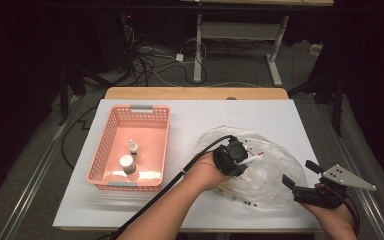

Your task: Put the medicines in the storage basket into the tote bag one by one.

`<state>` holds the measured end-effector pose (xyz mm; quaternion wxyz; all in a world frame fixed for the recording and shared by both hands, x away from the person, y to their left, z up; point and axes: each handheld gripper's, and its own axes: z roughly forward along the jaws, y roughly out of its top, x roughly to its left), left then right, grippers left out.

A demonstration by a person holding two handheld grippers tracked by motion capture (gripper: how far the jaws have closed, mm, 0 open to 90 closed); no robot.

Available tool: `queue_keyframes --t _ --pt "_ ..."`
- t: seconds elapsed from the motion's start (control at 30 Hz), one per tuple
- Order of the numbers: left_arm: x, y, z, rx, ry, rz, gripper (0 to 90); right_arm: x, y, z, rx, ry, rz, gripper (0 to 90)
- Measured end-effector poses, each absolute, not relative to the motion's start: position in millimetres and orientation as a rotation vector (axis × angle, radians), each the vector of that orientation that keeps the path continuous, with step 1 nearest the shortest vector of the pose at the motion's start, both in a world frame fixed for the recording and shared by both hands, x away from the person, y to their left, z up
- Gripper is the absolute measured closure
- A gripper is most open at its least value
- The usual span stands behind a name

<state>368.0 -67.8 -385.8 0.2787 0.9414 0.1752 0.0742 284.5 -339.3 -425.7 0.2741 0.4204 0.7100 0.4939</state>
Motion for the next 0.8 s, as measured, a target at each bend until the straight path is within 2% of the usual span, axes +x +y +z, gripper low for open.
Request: queue_keyframes --t 0.4,0.43,0.5,0.8 --pt "369.6 -75.2 -397.7 2.546 0.466 0.232 68.8 284.5 -338.5 -425.7 1.13 1.911 1.326 3.6" --pt "370.4 -74.6 -397.7 2.54 0.476 0.222 66.6 284.5 -338.5 -425.7 1.131 1.912 1.326 3.6" --pt "371.8 -72.4 -397.0 2.519 0.497 0.2 56.7 284.3 -338.8 -425.7 1.131 1.91 1.328 3.6" --pt "375.9 -53.7 -391.7 2.449 0.595 0.11 42.5 284.9 -337.2 -426.1 1.129 1.915 1.326 3.6"
